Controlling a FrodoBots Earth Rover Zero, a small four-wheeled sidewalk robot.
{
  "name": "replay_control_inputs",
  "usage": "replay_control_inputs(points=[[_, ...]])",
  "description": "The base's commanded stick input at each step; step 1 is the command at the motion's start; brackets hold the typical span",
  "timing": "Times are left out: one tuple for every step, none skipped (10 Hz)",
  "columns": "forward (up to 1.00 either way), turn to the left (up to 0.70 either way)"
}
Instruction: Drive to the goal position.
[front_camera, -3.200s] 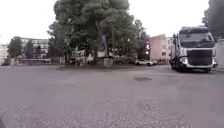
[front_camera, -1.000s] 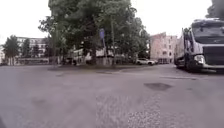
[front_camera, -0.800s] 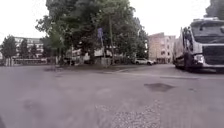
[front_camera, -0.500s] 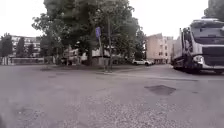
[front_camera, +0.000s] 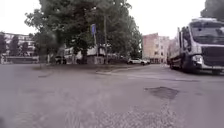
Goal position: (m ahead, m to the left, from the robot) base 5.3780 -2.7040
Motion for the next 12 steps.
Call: replay_control_inputs(points=[[0.60, -0.15], [0.60, -0.15], [0.60, -0.15], [0.60, -0.15], [0.60, -0.15], [0.60, -0.15], [0.60, -0.15], [0.60, -0.15], [0.60, -0.15], [0.60, -0.15], [0.60, -0.15], [0.60, -0.15]])
